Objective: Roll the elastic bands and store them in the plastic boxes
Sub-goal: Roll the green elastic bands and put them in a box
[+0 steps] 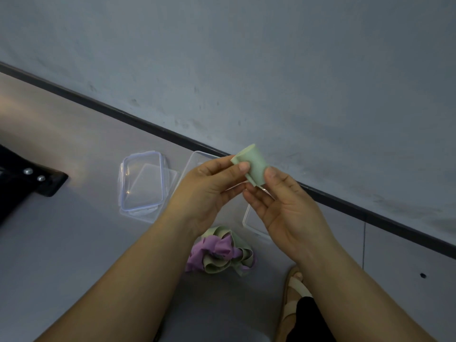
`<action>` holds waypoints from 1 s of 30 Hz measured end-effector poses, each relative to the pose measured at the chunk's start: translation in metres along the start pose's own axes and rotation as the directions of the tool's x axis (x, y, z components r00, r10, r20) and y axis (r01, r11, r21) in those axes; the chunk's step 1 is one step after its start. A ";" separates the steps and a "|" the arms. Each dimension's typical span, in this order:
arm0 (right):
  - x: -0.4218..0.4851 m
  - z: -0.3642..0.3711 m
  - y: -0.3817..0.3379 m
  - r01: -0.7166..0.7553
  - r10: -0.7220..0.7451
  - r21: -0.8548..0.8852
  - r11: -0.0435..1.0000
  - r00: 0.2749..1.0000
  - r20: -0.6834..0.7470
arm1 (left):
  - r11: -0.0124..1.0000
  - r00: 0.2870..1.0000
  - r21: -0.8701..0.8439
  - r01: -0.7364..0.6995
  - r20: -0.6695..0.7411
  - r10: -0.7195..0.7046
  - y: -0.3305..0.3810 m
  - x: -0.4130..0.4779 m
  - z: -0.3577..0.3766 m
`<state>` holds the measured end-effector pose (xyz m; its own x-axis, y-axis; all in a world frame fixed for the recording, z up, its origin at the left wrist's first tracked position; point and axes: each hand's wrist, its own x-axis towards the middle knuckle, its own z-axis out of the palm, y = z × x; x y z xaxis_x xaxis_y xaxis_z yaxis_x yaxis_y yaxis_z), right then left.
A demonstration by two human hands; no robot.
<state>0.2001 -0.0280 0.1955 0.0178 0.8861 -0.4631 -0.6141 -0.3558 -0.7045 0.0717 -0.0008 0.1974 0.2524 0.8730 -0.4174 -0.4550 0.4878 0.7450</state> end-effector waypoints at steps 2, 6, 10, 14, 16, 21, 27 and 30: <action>0.001 0.001 -0.001 0.018 -0.018 0.031 0.999 1.000 -0.007 | 1.000 1.000 -0.002 -0.012 -0.002 0.012 0.001 0.000 0.000; 0.000 0.001 0.002 0.041 -0.041 0.016 0.999 0.999 -0.030 | 0.996 0.996 0.075 -0.042 -0.070 0.047 -0.003 0.000 0.001; -0.002 -0.001 0.006 0.120 -0.122 -0.026 0.992 0.991 -0.064 | 0.978 0.985 0.181 -0.100 -0.124 0.124 -0.008 -0.002 0.005; -0.002 -0.002 0.008 0.236 -0.257 -0.235 0.943 0.964 -0.062 | 0.988 0.989 0.108 -0.107 -0.087 0.117 -0.008 -0.005 0.009; -0.004 -0.002 0.008 0.275 -0.306 -0.334 0.901 0.951 -0.042 | 0.991 0.993 0.084 -0.104 -0.046 0.108 -0.008 -0.006 0.010; -0.007 -0.003 0.010 0.319 -0.351 -0.563 0.762 0.935 0.055 | 0.994 0.995 0.093 -0.065 -0.067 0.071 -0.006 -0.004 0.004; -0.005 -0.010 -0.013 0.423 -0.195 -0.813 0.400 0.906 0.375 | 0.973 0.990 0.218 0.078 0.102 -0.102 0.011 -0.007 -0.007; -0.005 -0.013 -0.018 0.502 -0.158 -0.829 0.247 0.865 0.477 | 0.956 0.981 0.270 0.117 0.117 -0.153 0.011 -0.008 -0.007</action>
<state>0.2218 -0.0297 0.2030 -0.2638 0.9640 -0.0329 0.5114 0.1109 -0.8521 0.0585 -0.0025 0.2055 0.4170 0.7823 -0.4628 -0.1744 0.5686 0.8039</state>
